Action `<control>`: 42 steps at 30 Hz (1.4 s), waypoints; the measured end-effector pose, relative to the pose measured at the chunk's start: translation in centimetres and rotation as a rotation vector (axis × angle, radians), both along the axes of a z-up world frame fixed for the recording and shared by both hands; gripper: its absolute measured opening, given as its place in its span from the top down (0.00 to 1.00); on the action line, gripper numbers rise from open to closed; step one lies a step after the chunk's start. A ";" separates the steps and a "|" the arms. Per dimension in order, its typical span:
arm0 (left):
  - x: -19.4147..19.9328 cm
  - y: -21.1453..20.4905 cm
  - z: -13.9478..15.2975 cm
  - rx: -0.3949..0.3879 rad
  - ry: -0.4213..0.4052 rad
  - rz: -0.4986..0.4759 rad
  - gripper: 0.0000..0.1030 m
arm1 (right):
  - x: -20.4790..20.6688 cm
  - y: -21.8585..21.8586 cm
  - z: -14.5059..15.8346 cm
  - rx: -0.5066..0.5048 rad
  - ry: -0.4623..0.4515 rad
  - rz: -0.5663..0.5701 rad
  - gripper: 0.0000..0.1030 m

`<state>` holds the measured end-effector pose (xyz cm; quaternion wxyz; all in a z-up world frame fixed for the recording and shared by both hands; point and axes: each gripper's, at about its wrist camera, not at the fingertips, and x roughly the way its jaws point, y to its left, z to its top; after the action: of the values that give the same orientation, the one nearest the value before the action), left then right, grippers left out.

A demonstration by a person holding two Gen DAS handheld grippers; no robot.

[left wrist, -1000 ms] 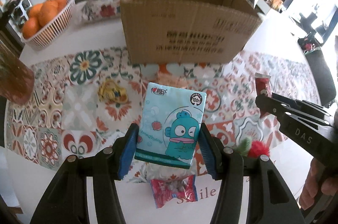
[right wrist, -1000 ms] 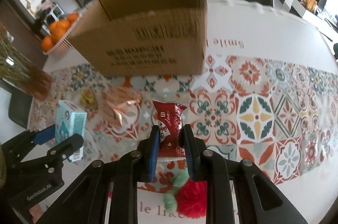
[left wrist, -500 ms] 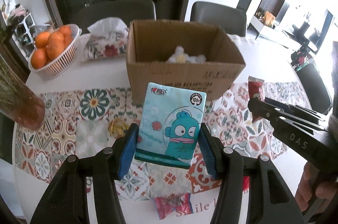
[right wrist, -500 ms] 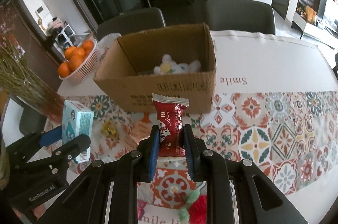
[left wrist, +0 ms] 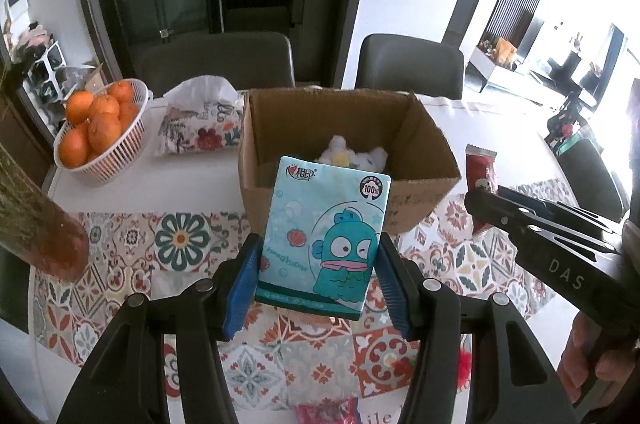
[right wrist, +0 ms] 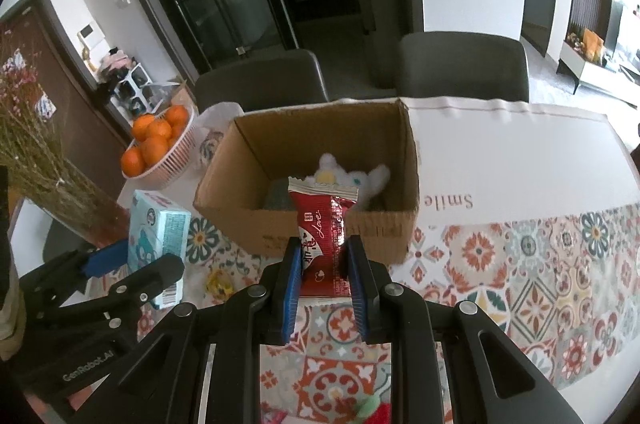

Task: Organize soft objects
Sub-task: 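Lift the tissue pack and red snack into the box and release both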

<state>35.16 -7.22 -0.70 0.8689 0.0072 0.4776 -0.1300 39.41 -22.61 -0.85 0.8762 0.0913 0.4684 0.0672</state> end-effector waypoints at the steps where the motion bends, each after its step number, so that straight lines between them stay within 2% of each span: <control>1: 0.4 0.0 0.2 0.000 -0.004 0.001 0.46 | 0.3 0.0 0.1 -0.001 -0.002 0.001 0.77; 17: 5.8 -0.8 1.0 0.012 -0.045 -0.010 0.46 | 5.6 0.0 0.0 -0.011 -0.005 0.020 0.77; 27: 9.6 -1.5 0.0 0.044 -0.014 -0.005 0.46 | 9.4 -0.7 -1.9 -0.006 0.068 0.013 0.77; 35: 12.0 -2.6 -1.7 0.095 0.027 -0.023 0.46 | 10.8 -1.3 -3.7 -0.006 0.121 0.002 0.77; 38: 12.7 -3.0 -2.5 0.107 0.048 -0.029 0.44 | 11.0 -1.4 -3.9 -0.010 0.124 -0.008 0.74; 40: 12.9 -3.0 -3.0 0.110 0.055 -0.030 0.36 | 10.9 -1.5 -3.8 -0.016 0.123 -0.019 0.67; 42: 13.0 -3.0 -3.2 0.112 0.061 -0.028 0.34 | 10.9 -1.6 -3.6 -0.029 0.116 -0.028 0.59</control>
<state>48.15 -10.26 -3.94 0.8503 0.0584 0.5103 -0.1153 50.29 -24.24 -4.49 0.8498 0.0890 0.5178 0.0426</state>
